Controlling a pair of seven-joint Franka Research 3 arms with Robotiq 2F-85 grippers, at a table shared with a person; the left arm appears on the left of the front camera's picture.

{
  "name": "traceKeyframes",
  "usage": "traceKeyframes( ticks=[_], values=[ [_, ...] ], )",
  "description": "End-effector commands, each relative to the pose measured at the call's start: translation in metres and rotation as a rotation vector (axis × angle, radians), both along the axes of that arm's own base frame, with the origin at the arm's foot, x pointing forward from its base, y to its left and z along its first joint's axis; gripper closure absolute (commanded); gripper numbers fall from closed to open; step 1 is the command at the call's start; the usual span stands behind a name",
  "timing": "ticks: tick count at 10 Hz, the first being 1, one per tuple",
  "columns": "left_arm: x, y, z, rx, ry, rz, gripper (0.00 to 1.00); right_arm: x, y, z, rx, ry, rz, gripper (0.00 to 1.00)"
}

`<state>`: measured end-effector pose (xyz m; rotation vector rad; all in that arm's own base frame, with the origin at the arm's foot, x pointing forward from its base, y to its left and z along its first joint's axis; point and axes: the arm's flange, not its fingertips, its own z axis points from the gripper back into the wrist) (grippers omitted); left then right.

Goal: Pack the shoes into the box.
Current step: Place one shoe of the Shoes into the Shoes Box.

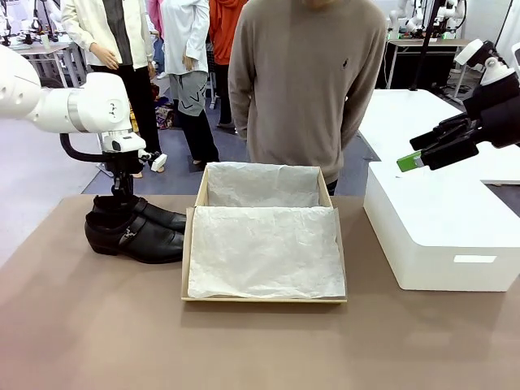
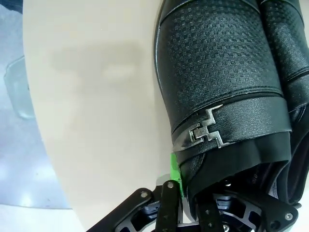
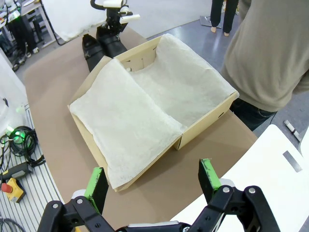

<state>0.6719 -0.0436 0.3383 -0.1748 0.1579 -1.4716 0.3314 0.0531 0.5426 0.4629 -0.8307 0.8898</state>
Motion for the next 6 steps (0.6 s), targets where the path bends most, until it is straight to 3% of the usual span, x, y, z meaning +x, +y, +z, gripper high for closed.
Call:
traceKeyframes(
  ticks=[1, 6],
  values=[
    [-0.002, 0.011, 0.016, 0.009, -0.029, 0.018, 1.0, 0.002, 0.0, -0.001, 0.008, -0.011, 0.016, 0.0],
    [0.011, 0.049, 0.076, 0.051, -0.122, 0.084, 1.0, 0.002, 0.0, -0.001, 0.008, -0.011, 0.016, 0.0]
  ],
)
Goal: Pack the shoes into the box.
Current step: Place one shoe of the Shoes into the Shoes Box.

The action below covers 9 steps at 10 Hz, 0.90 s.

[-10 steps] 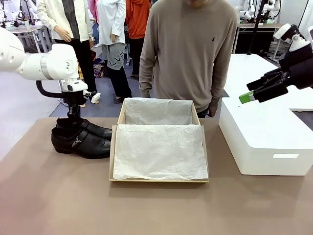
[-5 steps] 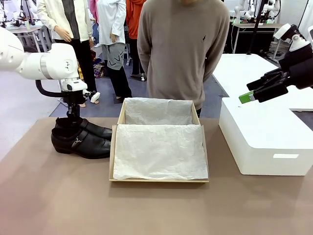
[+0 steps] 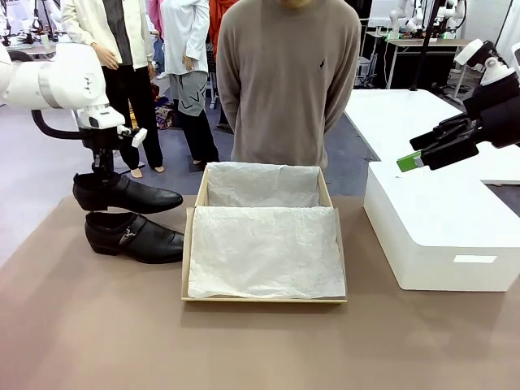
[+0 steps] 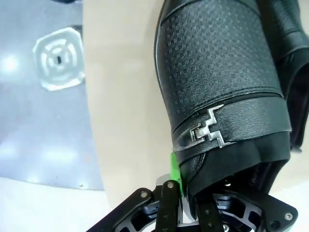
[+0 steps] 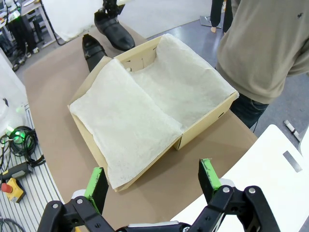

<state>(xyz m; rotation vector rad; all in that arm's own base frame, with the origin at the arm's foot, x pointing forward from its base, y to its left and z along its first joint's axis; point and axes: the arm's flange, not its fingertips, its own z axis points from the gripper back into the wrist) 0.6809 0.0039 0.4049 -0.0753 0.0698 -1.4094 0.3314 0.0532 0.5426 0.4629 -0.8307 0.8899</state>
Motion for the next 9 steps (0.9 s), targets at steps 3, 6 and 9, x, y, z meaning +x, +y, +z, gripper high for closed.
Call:
traceKeyframes(
  ticks=[3, 6, 9],
  values=[
    [0.002, 0.016, 0.057, 0.048, -0.043, 0.089, 1.0, 0.002, 0.0, -0.001, 0.008, -0.011, 0.016, 0.0],
    [-0.019, -0.008, 0.102, 0.006, -0.001, 0.133, 1.0, 0.002, 0.0, -0.001, 0.008, -0.011, 0.016, 0.0],
    [-0.04, -0.057, 0.133, -0.005, -0.006, 0.14, 1.0, 0.002, 0.0, -0.001, 0.008, -0.011, 0.016, 0.0]
  ],
)
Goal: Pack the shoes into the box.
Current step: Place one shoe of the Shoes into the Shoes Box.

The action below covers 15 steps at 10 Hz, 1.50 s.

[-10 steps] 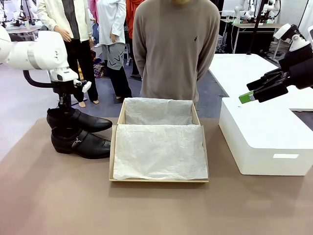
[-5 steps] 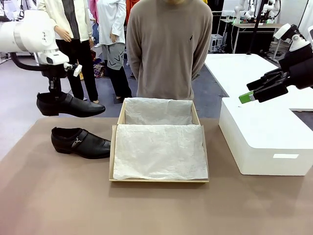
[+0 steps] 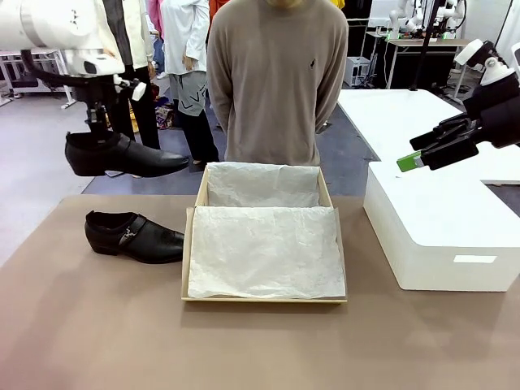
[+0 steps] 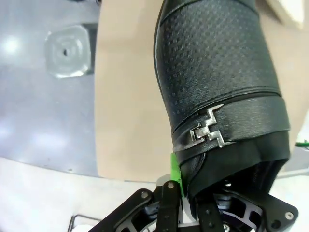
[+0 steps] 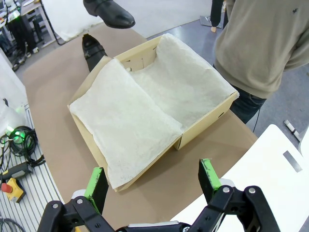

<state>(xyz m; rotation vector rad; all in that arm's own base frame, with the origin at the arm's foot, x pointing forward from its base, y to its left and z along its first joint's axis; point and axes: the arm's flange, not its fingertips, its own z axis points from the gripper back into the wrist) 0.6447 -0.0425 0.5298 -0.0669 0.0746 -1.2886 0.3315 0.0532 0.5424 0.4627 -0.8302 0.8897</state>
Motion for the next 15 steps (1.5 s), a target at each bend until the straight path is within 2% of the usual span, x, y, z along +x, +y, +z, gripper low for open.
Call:
traceKeyframes(
  ticks=[1, 3, 6, 14, 15],
  values=[
    [-0.006, -0.027, 0.013, -0.011, -0.023, -0.027, 1.0, 0.002, 0.0, -0.001, 0.008, -0.012, 0.016, 0.0],
    [-0.01, -0.06, 0.018, 0.008, -0.028, -0.084, 1.0, 0.002, 0.0, -0.001, 0.008, -0.012, 0.016, 0.0],
    [-0.017, -0.093, 0.019, 0.009, -0.002, -0.106, 1.0, 0.002, 0.0, -0.001, 0.008, -0.012, 0.016, 0.0],
    [-0.019, -0.098, 0.009, -0.003, 0.002, -0.128, 1.0, 0.002, 0.0, -0.001, 0.008, -0.012, 0.016, 0.0],
    [-0.02, -0.107, 0.01, -0.016, -0.032, -0.154, 1.0, 0.002, 0.0, -0.001, 0.008, -0.012, 0.016, 0.0]
  ],
)
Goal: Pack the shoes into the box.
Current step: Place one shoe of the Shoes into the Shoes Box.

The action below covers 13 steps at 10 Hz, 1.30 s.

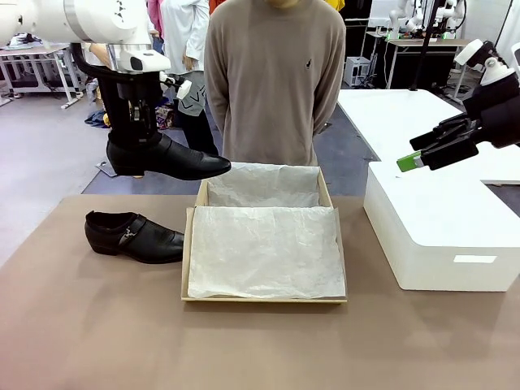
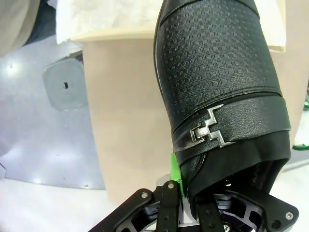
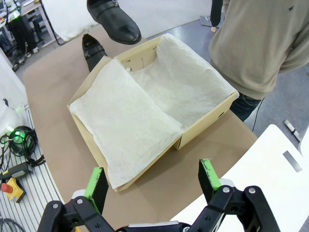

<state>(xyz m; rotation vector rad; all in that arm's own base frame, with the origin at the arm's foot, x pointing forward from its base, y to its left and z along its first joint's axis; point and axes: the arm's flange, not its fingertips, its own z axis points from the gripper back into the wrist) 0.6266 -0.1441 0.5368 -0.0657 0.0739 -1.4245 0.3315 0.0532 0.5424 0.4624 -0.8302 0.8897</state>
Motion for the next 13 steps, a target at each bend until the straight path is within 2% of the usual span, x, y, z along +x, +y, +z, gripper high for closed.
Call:
traceKeyframes(
  ticks=[1, 2, 4, 9, 11, 13],
  values=[
    [-0.002, -0.017, 0.007, -0.027, -0.035, -0.041, 1.0, 0.002, 0.0, -0.001, 0.009, -0.012, 0.016, 0.0],
    [0.0, -0.03, 0.013, -0.029, -0.042, -0.058, 1.0, 0.002, 0.0, -0.001, 0.009, -0.012, 0.016, 0.0],
    [0.005, -0.051, 0.018, -0.037, -0.008, -0.042, 1.0, 0.002, 0.0, -0.001, 0.009, -0.012, 0.016, 0.0],
    [0.024, -0.122, 0.016, -0.056, 0.021, -0.044, 1.0, 0.002, 0.0, -0.001, 0.009, -0.012, 0.016, 0.0],
    [0.024, -0.146, 0.011, -0.053, -0.012, -0.029, 1.0, 0.002, 0.0, -0.001, 0.009, -0.012, 0.016, 0.0],
    [0.029, -0.162, 0.0, -0.051, -0.012, -0.034, 1.0, 0.002, 0.0, -0.001, 0.009, -0.012, 0.016, 0.0]
  ],
)
